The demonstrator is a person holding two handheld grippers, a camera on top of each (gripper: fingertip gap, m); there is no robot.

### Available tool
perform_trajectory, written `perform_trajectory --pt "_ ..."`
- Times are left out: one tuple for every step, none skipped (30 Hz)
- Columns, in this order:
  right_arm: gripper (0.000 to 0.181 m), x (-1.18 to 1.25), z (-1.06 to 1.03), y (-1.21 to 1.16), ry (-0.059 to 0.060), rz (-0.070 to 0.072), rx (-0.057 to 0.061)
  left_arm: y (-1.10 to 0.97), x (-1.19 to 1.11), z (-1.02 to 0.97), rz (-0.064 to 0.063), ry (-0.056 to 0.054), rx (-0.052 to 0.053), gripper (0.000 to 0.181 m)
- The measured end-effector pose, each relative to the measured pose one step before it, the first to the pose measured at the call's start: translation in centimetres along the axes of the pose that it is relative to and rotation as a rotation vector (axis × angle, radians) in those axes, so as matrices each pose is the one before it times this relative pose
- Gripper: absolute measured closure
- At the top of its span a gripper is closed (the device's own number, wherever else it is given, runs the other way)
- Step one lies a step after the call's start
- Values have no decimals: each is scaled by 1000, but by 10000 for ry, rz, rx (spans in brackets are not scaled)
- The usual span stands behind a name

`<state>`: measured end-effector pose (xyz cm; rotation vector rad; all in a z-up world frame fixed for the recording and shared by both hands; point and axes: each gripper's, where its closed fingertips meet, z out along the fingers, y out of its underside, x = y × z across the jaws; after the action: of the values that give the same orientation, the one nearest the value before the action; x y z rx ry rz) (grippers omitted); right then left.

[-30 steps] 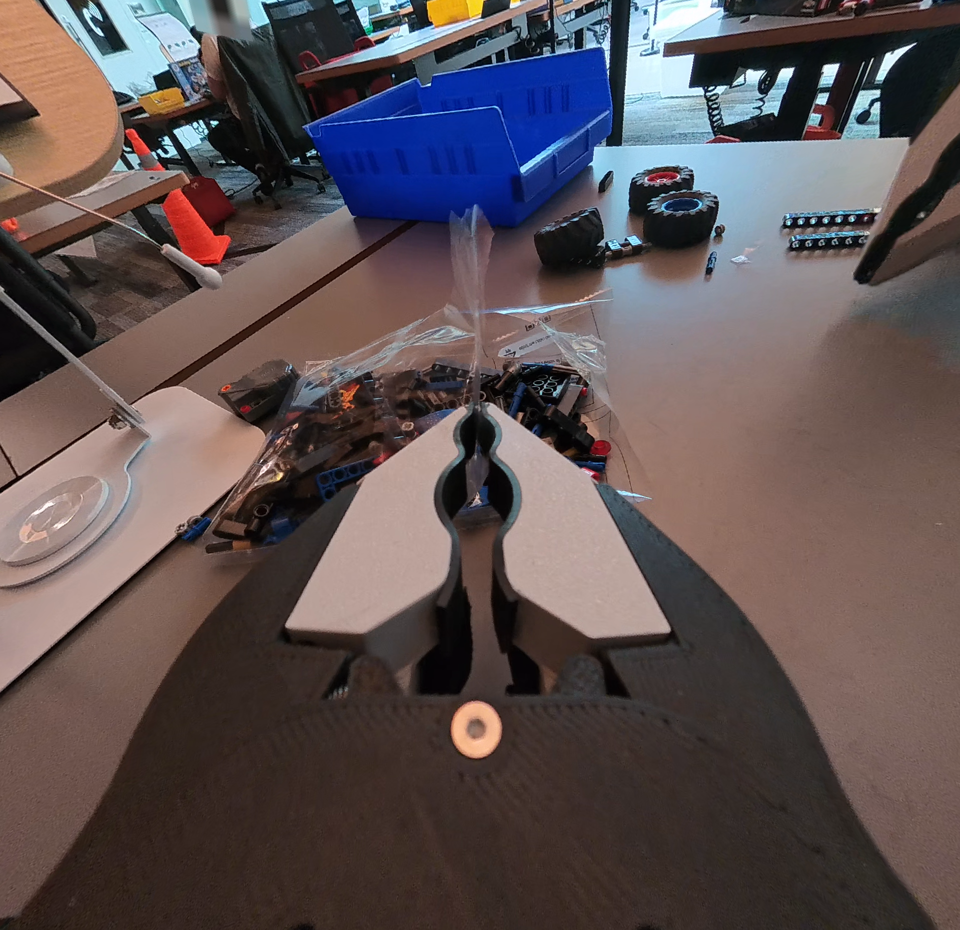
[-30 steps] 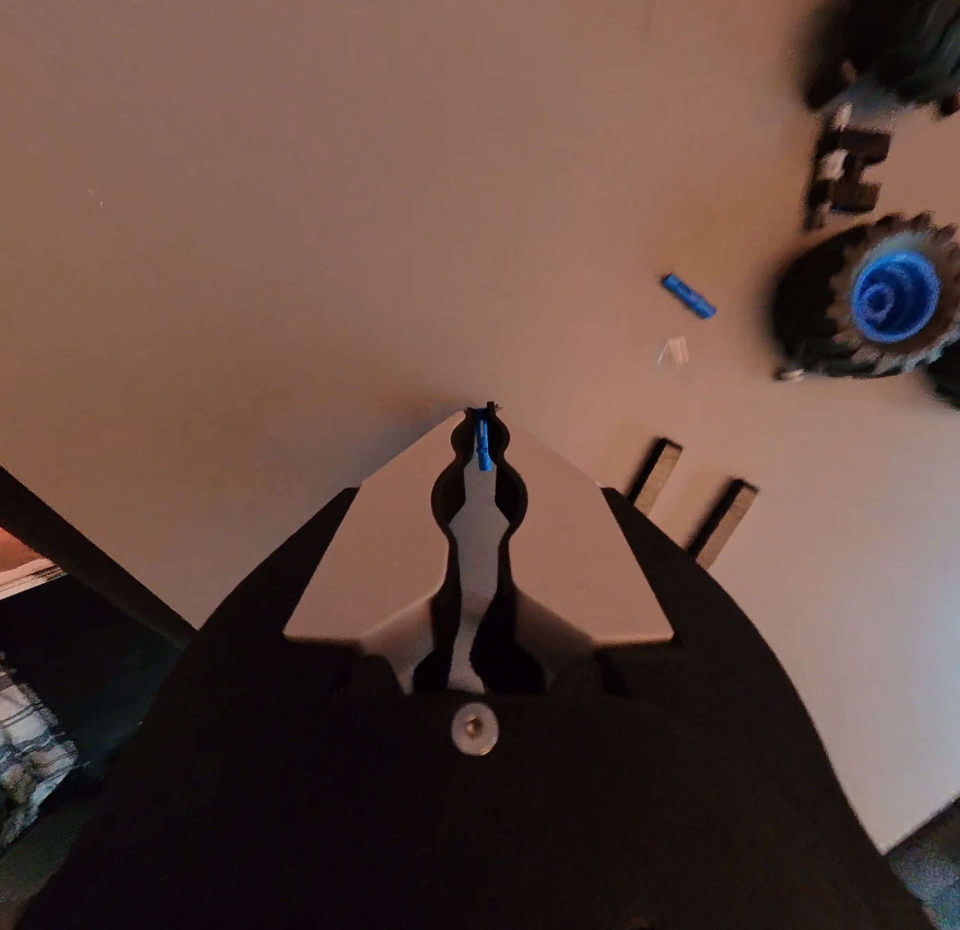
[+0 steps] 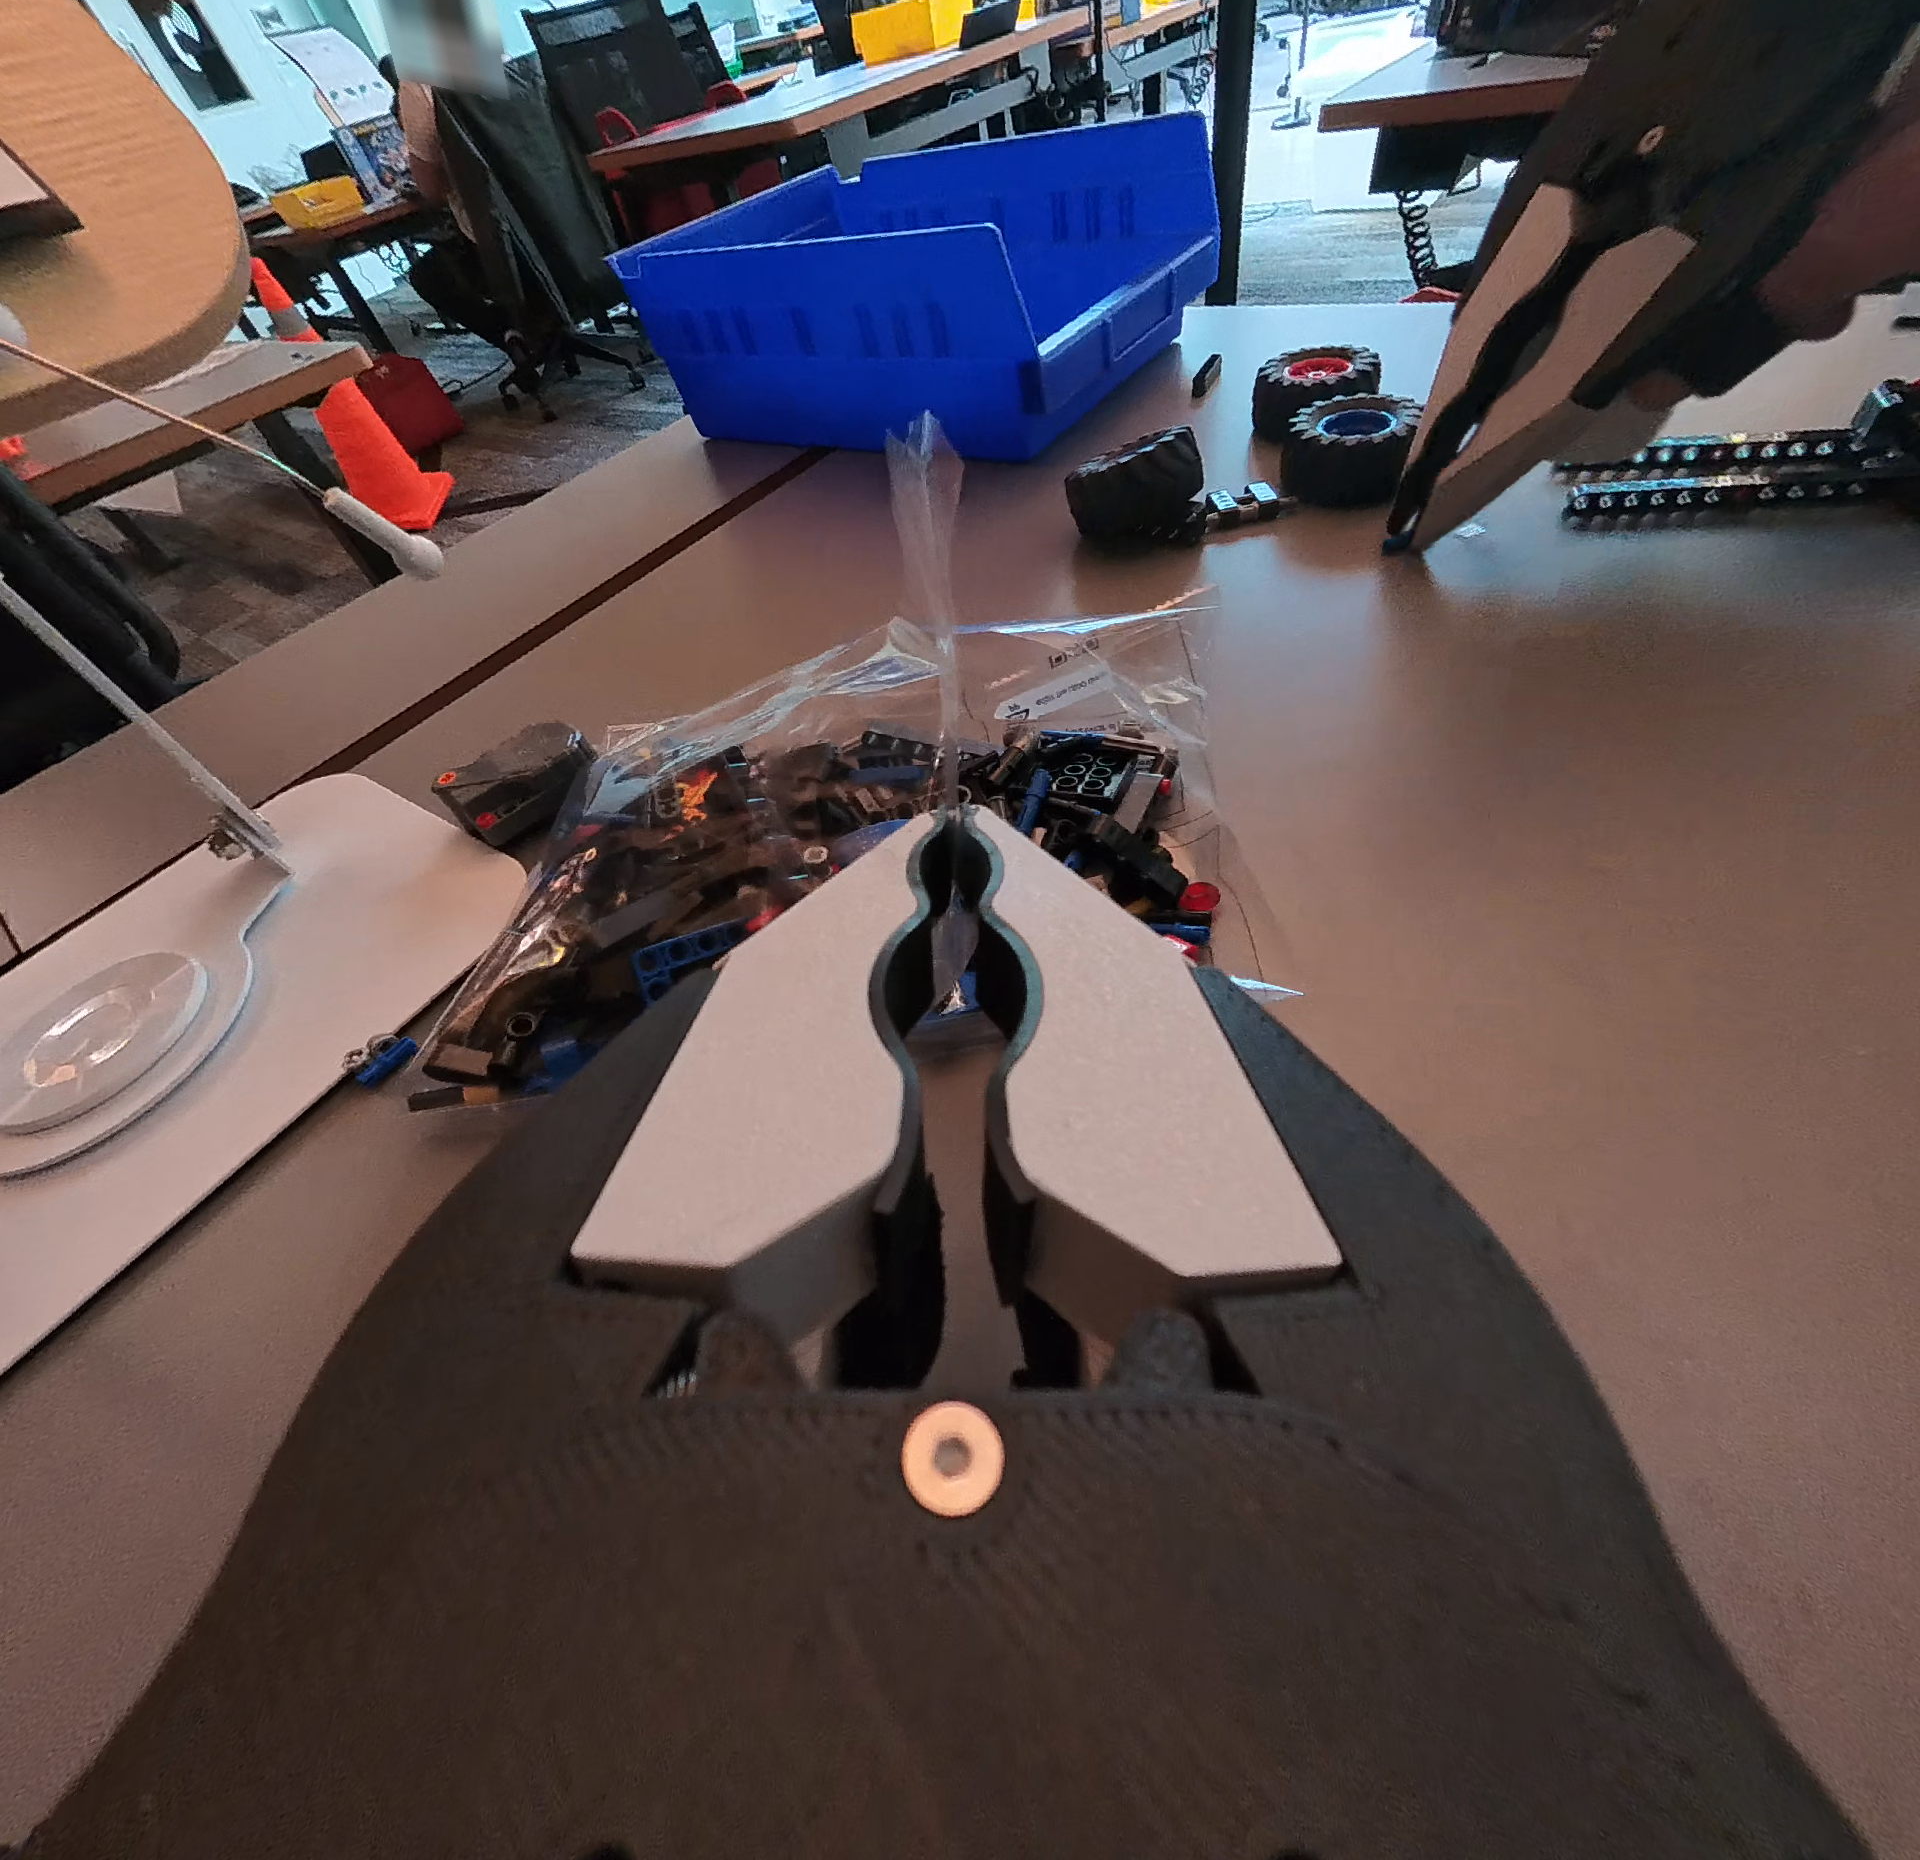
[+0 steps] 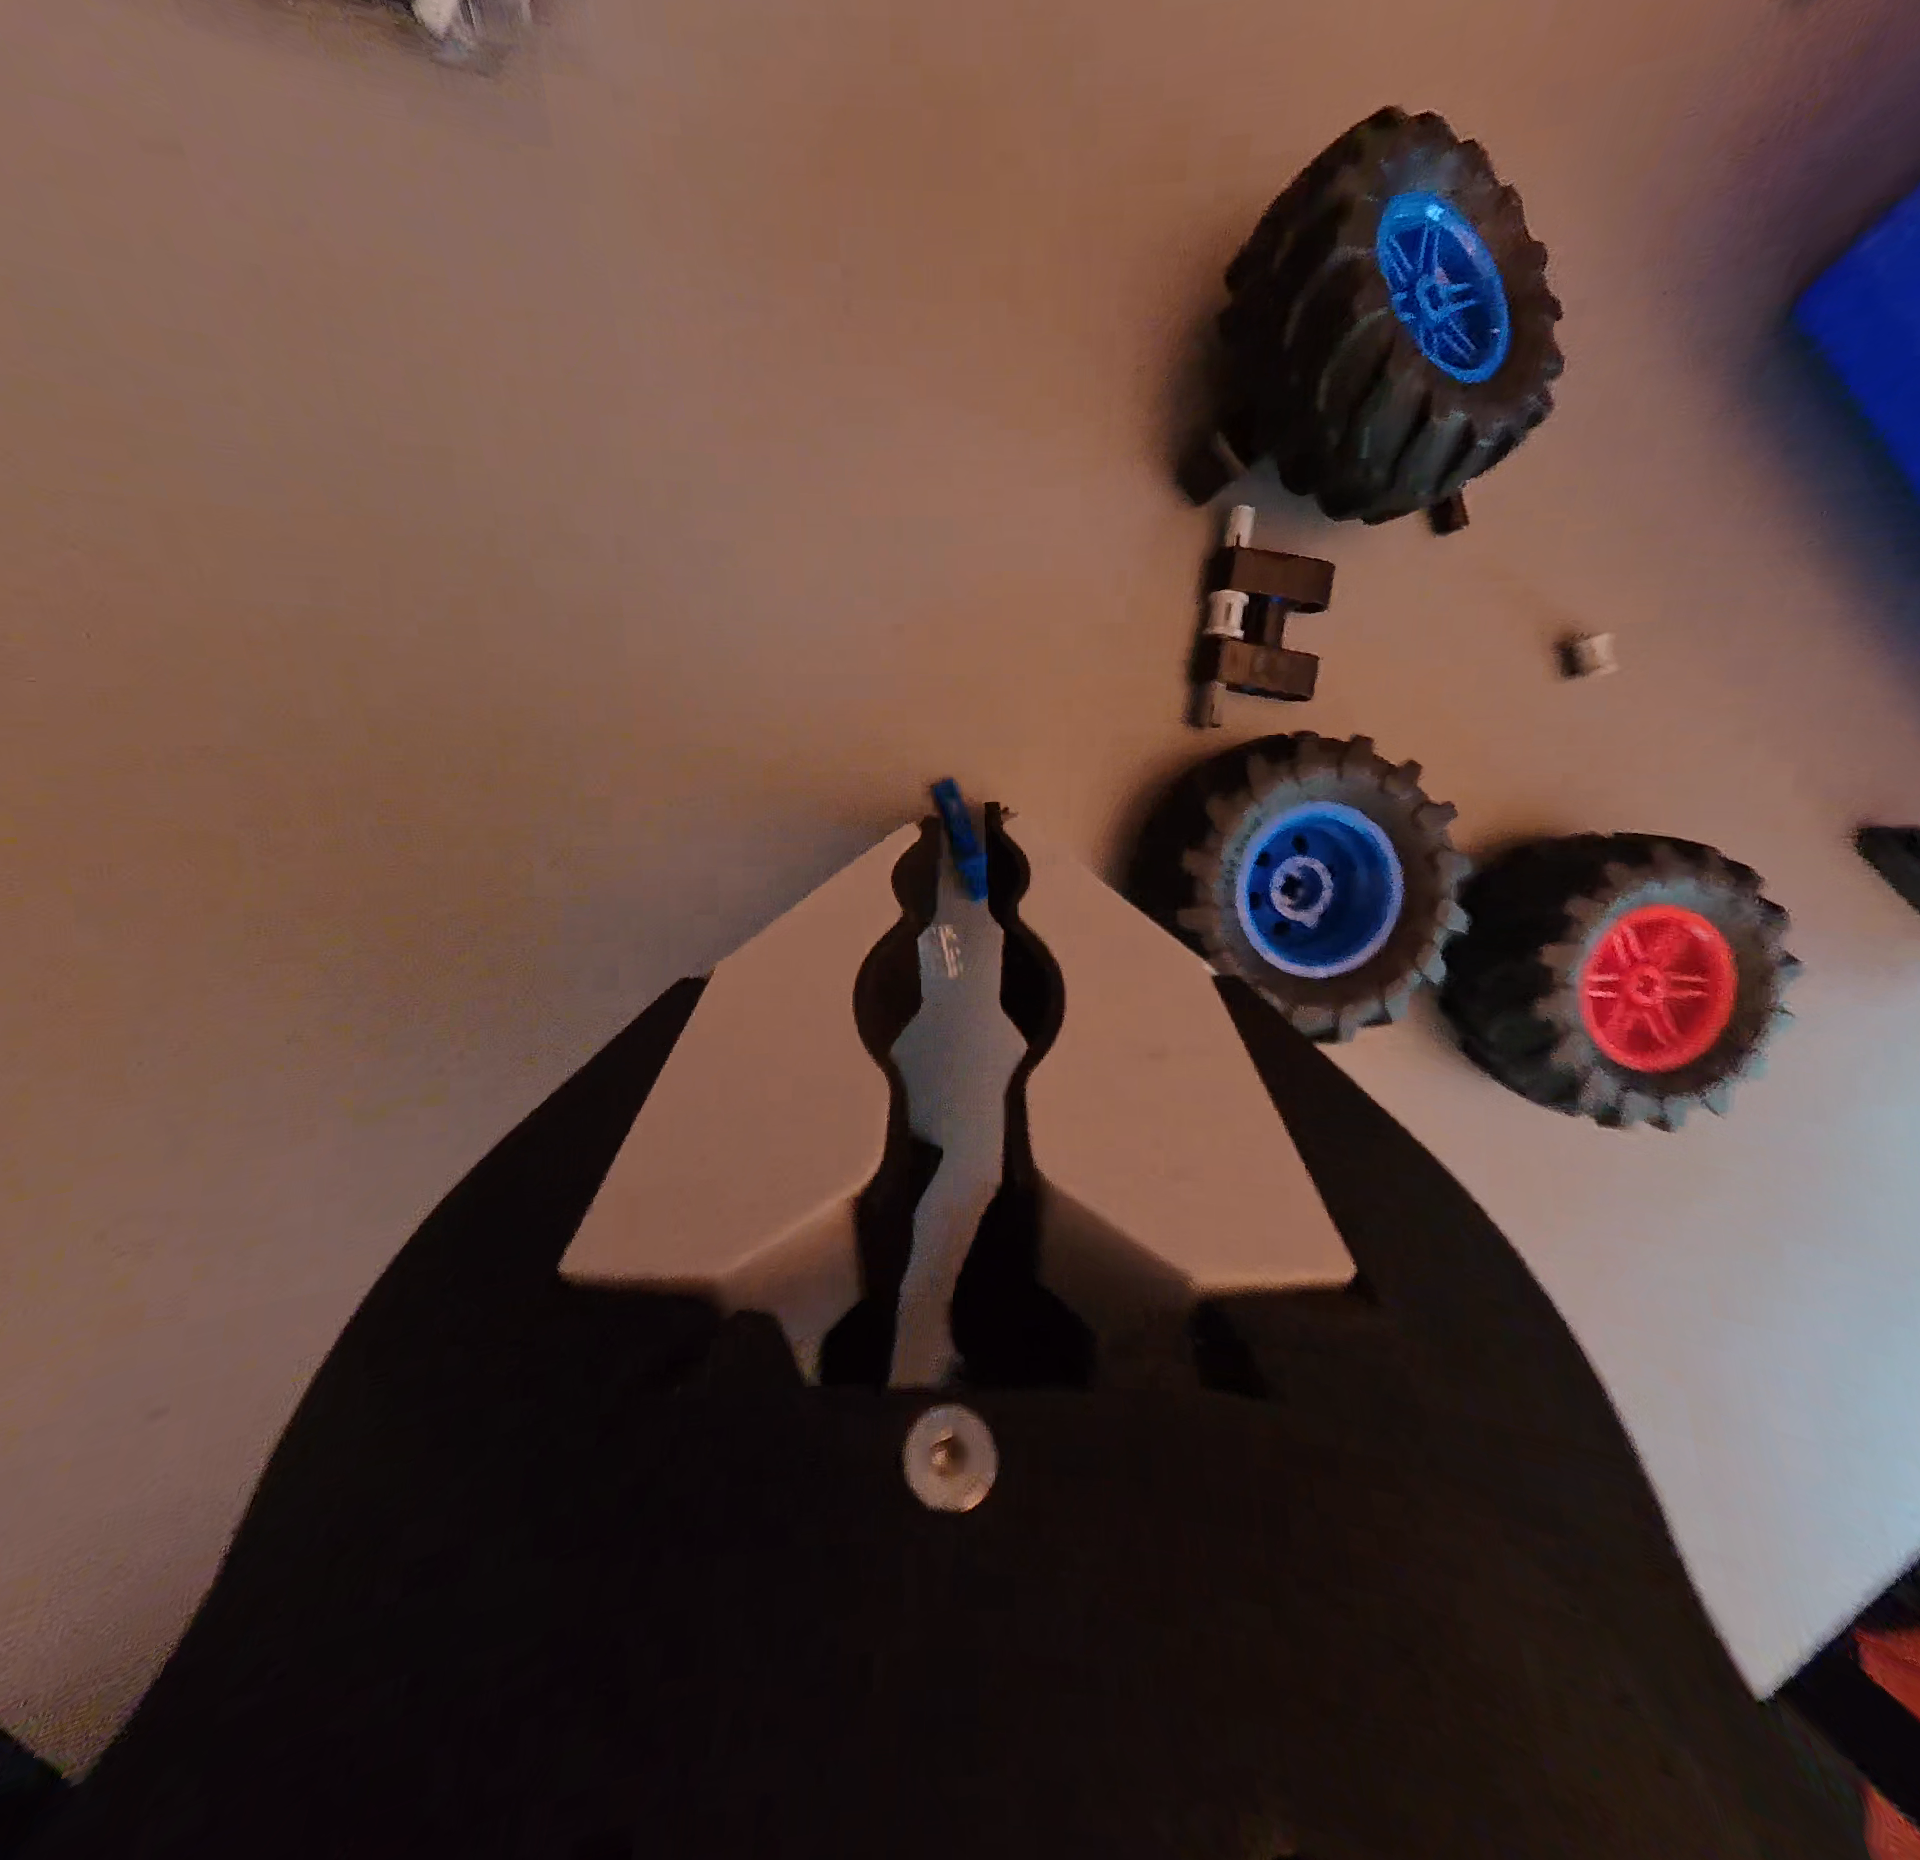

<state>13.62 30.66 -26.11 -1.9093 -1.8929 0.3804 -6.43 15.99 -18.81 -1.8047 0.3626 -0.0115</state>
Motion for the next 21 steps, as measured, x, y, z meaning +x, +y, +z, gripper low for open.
perform_trajectory --pt "179 -151 119 -67 -271 134 54 13 31 13 32 4 -13 181" --pt "180 -89 5 7 -143 57 7 20 8 34 31 -17 -16 181" --pt "180 -389 -14 -36 -237 -60 19 42 30 38 24 12 -32 181" --pt "180 -563 -12 -153 -285 -20 47 -7 12 5 21 -1 -1 181" --pt "180 -406 -114 -444 -86 44 148 -9 -3 5 3 -1 7 181" --pt "180 -792 -265 -916 -158 -42 307 -14 -21 -2 -12 0 9 181" --pt "180 -1375 -295 -1561 -310 -219 508 -5 -25 0 -12 -4 9 181" --pt "180 -1593 -77 -1968 -310 -351 524 -19 -7 2 2 -2 7 181" --pt "180 -1414 273 -1999 -180 -408 362 2 2 -1 9 -4 5 181" --pt "180 -1147 590 -2001 -88 -375 243 -12 1 -10 8 -5 10 181" --pt "180 -994 814 -2045 -81 -340 213 -34 -8 -24 3 -10 23 181" --pt "180 -848 1011 -1982 -114 -348 202 -37 -9 -32 -6 -3 31 181" --pt "180 -404 1147 -1821 -19 -310 225 -30 -3 -36 -6 1 25 181" --pt "179 35 1212 -1595 61 -209 249 -12 9 -27 19 2 13 181" --pt "172 212 1125 -1198 30 -108 217 29 -15 -22 61 -22 -12 181" --pt "169 553 758 -442 142 10 -44 25 -15 -46 53 -25 -3 181" --pt "169 726 134 69 204 102 -192 9 -6 -39 18 -12 6 181" --pt "170 620 -545 45 128 118 -11 5 -31 -30 -18 1 2 181" --pt "169 744 -1164 -81 189 128 261 8 -26 10 -41 15 -4 181" --pt "167 1000 -1479 104 252 189 265 27 -20 52 -37 18 -30 181" --pt "165 1327 -1538 578 288 280 27 17 -2 49 -6 11 -13 181"
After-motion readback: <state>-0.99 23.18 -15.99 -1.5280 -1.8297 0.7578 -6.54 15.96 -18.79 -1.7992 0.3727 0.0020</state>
